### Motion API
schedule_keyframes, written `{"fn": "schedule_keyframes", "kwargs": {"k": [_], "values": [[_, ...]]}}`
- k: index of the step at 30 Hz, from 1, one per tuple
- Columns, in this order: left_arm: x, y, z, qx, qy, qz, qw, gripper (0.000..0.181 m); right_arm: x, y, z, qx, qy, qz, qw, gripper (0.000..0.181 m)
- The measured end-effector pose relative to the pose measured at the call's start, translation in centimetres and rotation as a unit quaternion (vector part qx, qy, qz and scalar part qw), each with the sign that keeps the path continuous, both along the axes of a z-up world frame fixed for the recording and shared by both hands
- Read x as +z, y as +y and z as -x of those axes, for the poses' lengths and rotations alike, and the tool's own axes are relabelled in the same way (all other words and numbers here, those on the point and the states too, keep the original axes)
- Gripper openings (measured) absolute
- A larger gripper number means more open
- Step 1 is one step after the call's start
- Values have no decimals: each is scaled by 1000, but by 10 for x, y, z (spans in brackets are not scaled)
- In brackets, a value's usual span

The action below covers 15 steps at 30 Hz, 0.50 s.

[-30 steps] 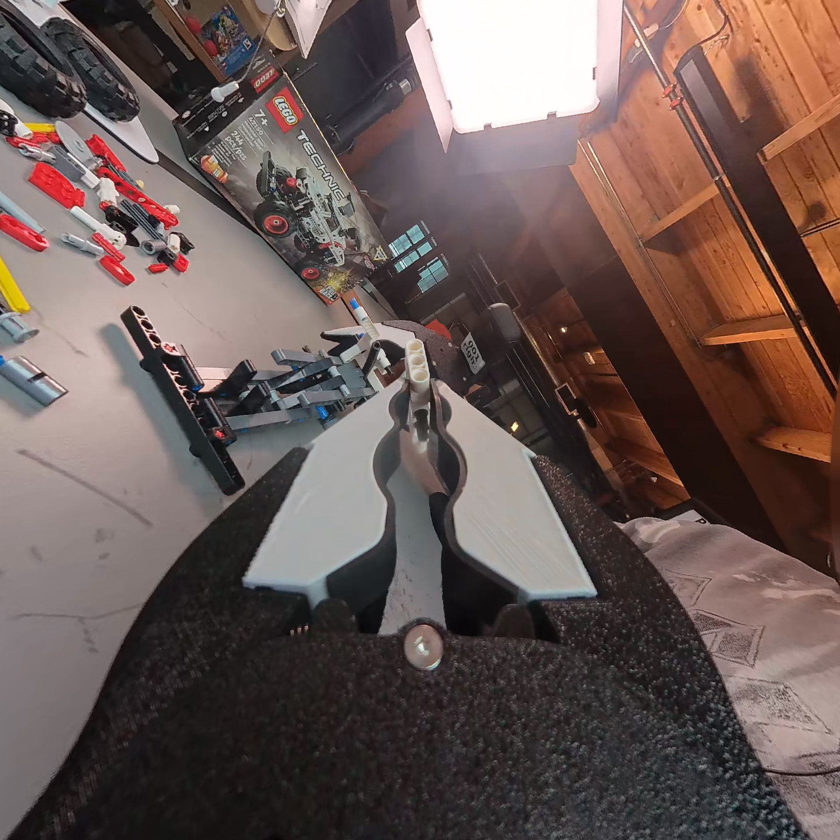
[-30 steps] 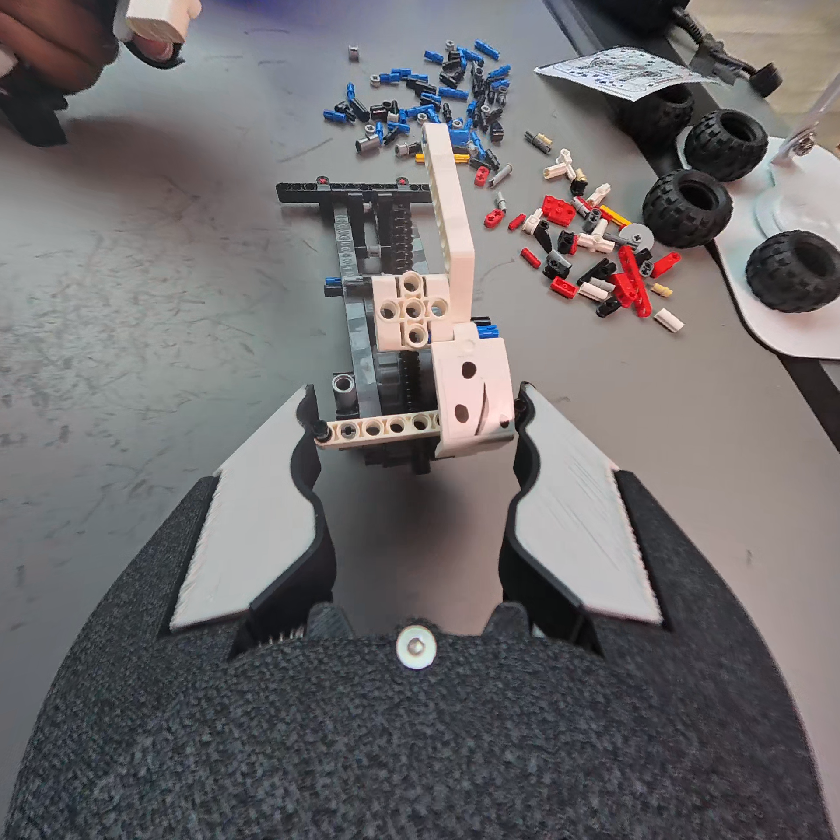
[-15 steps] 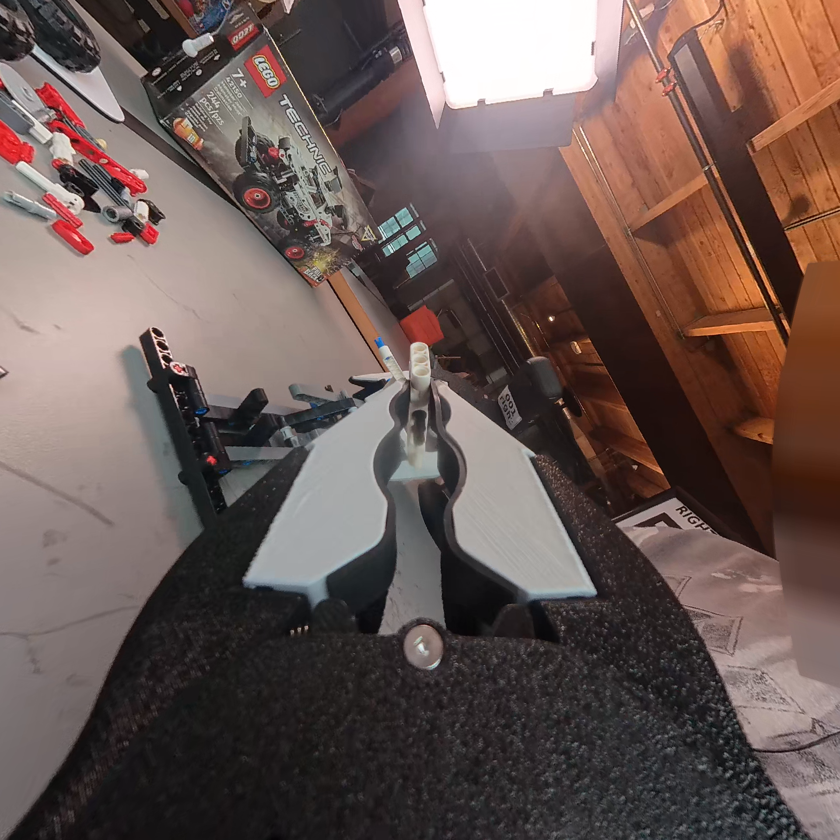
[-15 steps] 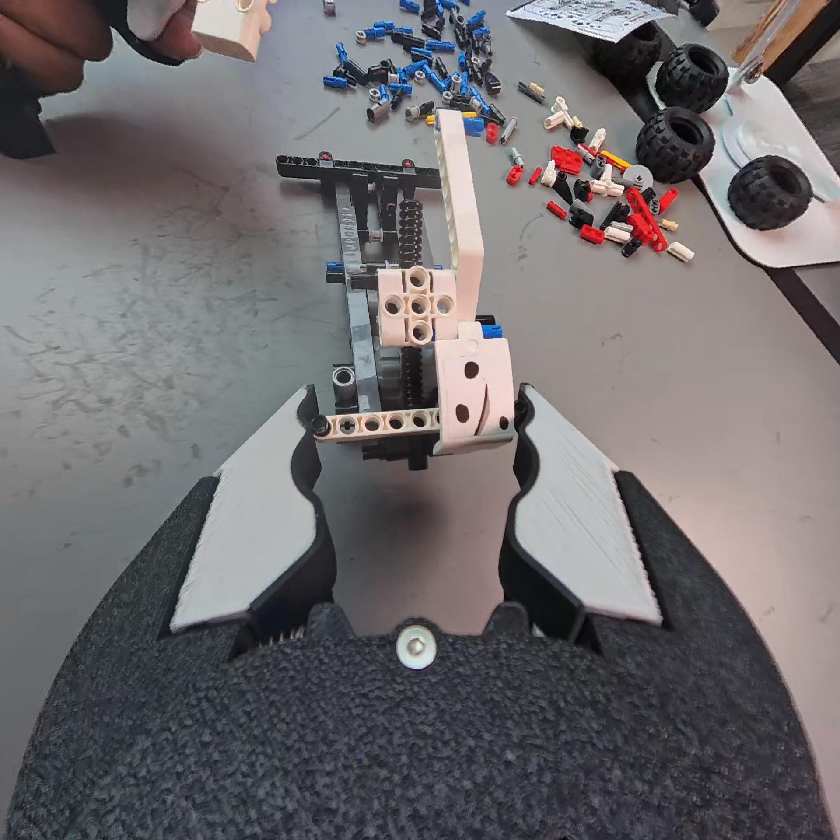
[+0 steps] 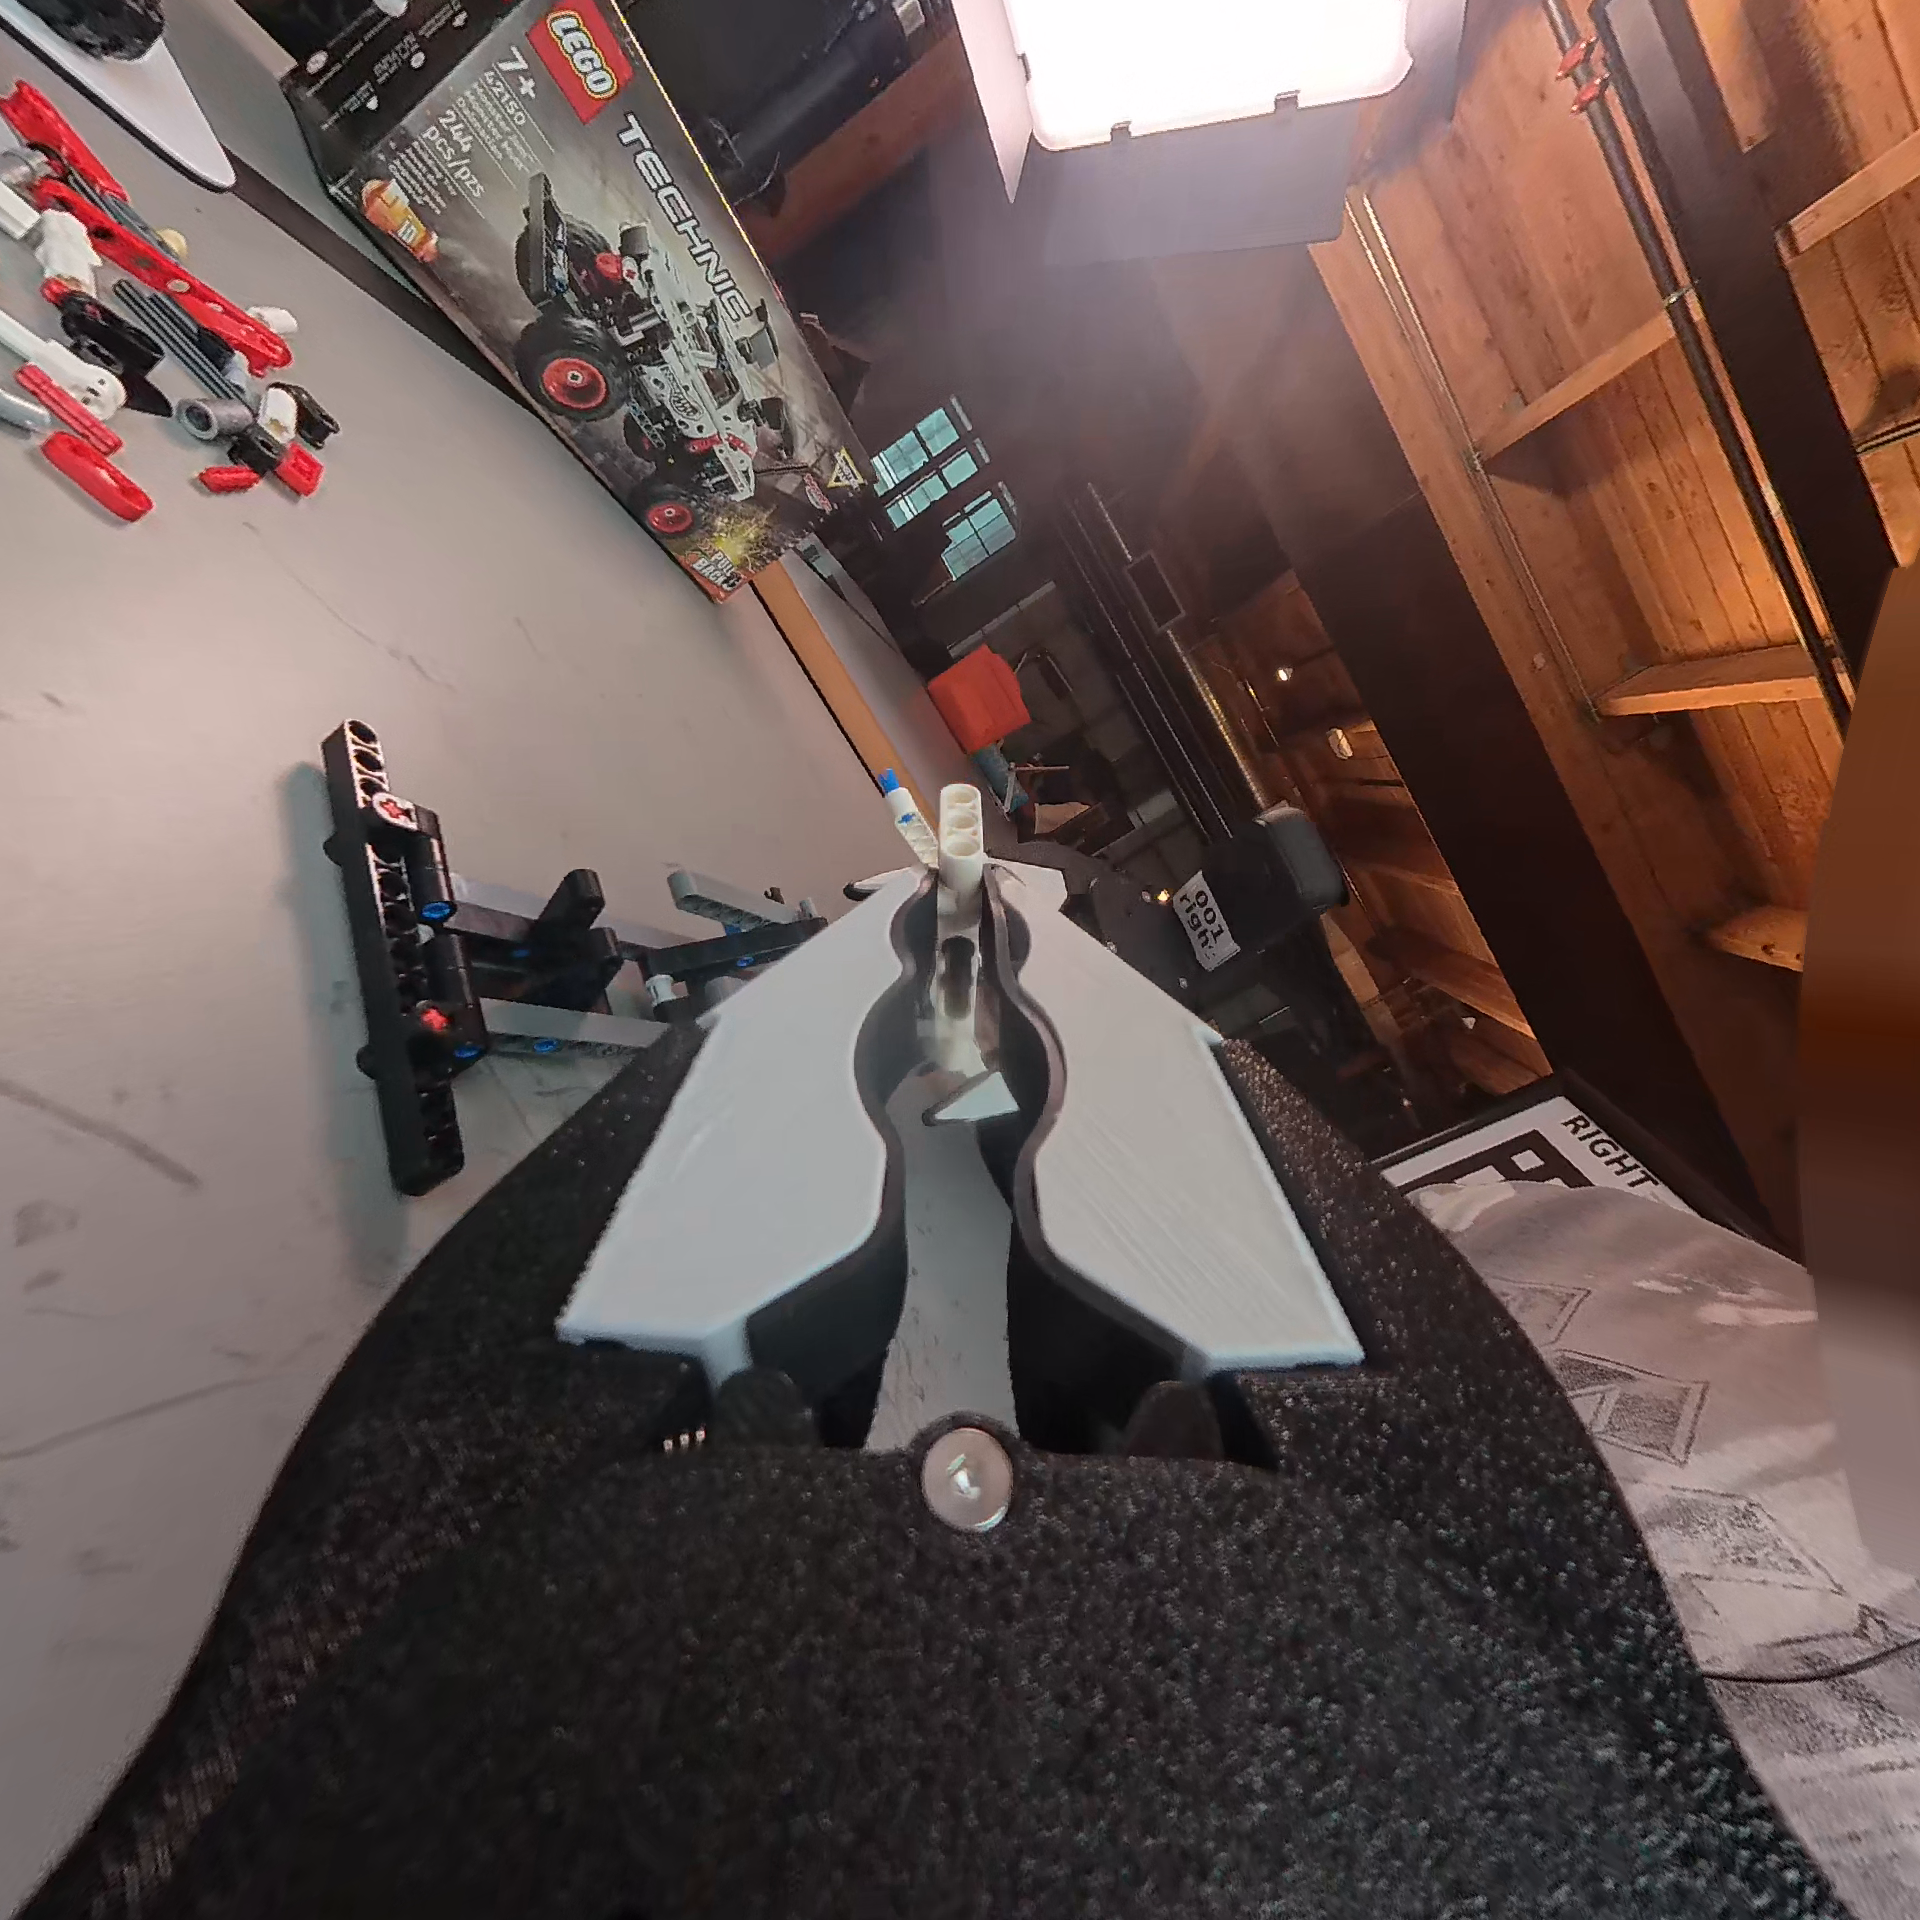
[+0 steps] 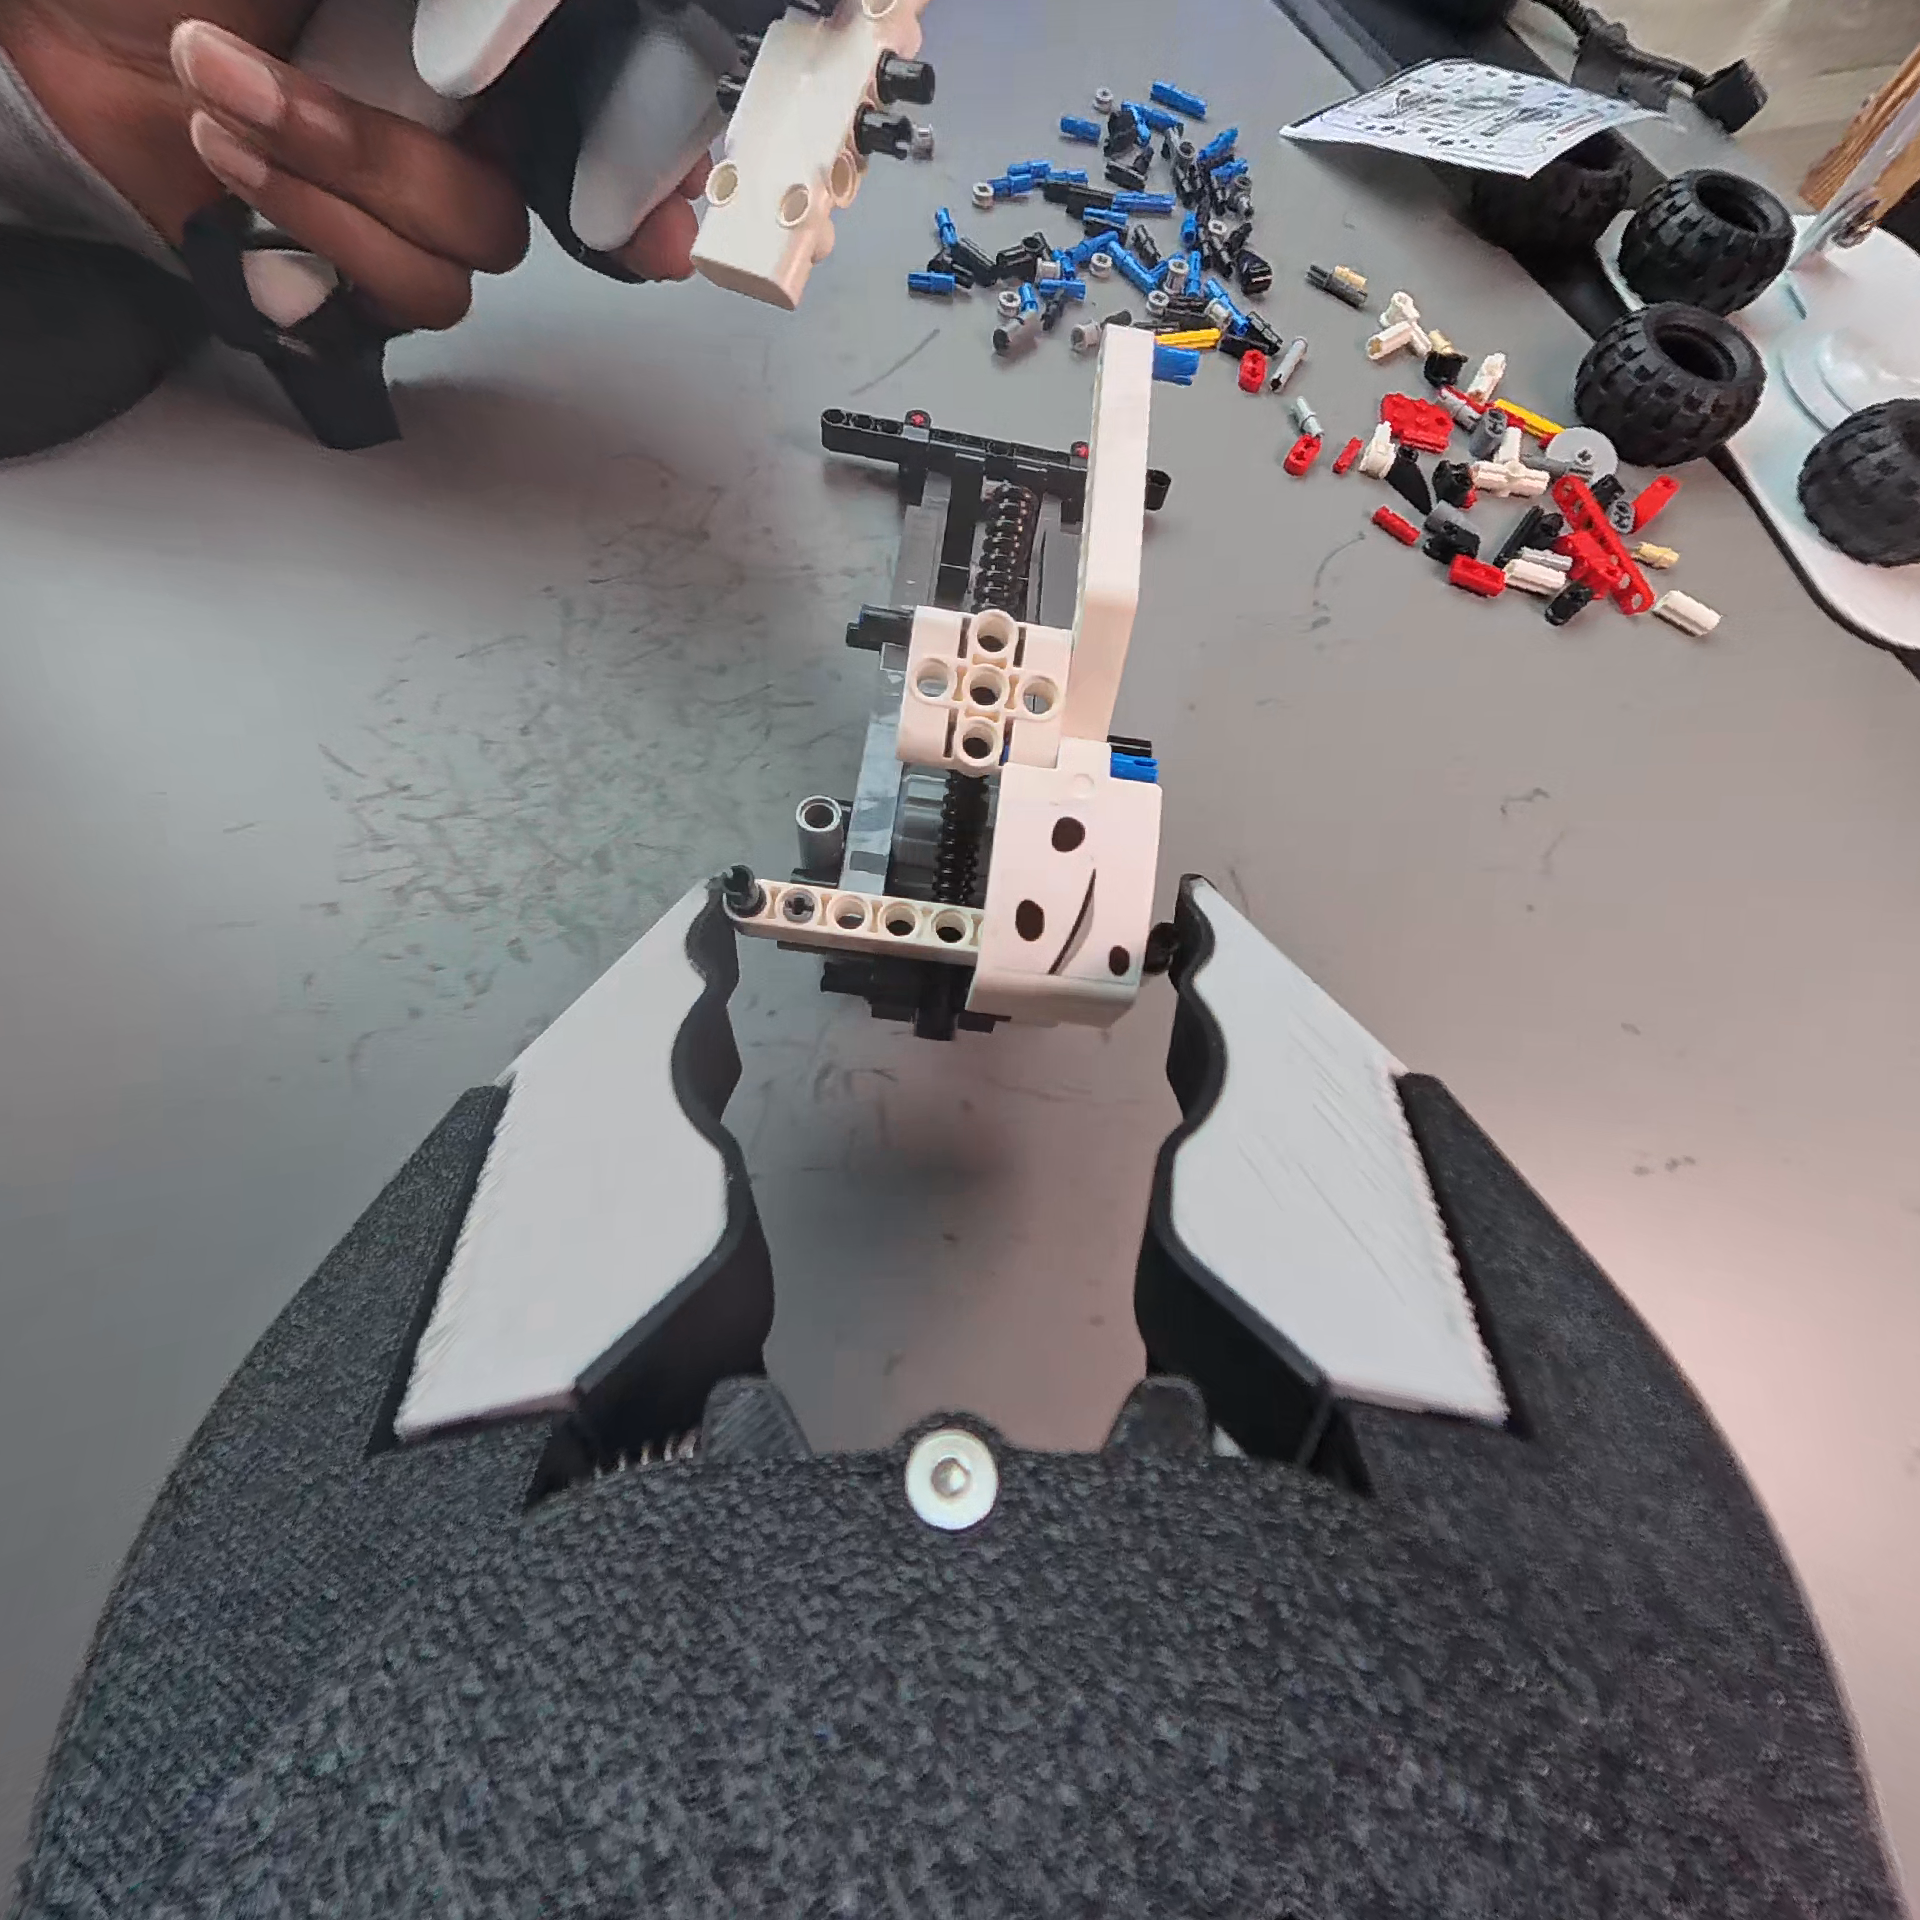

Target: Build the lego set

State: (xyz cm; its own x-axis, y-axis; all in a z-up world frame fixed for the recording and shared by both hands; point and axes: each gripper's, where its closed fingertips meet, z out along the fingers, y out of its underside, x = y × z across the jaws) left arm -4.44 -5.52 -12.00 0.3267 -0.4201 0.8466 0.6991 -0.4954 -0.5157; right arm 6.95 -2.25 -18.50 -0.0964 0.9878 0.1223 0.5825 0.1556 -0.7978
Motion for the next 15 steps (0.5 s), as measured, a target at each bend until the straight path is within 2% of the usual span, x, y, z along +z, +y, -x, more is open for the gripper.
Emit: {"fn": "schedule_keyframes", "kwargs": {"k": [6,9,13,15], "values": [[-2,2,-15,-25,-52,19,998,7,-1,-11,1,-10,-19,-22,1000,83],[-3,2,-24,-39,-77,30,996,6,0,-21,2,-17,-20,-15,1000,89],[-5,2,-27,-41,-94,40,994,6,4,-44,3,11,-11,-4,1000,88],[-7,3,-28,-43,-98,46,993,7,7,-56,1,45,-9,7,999,79]]}}
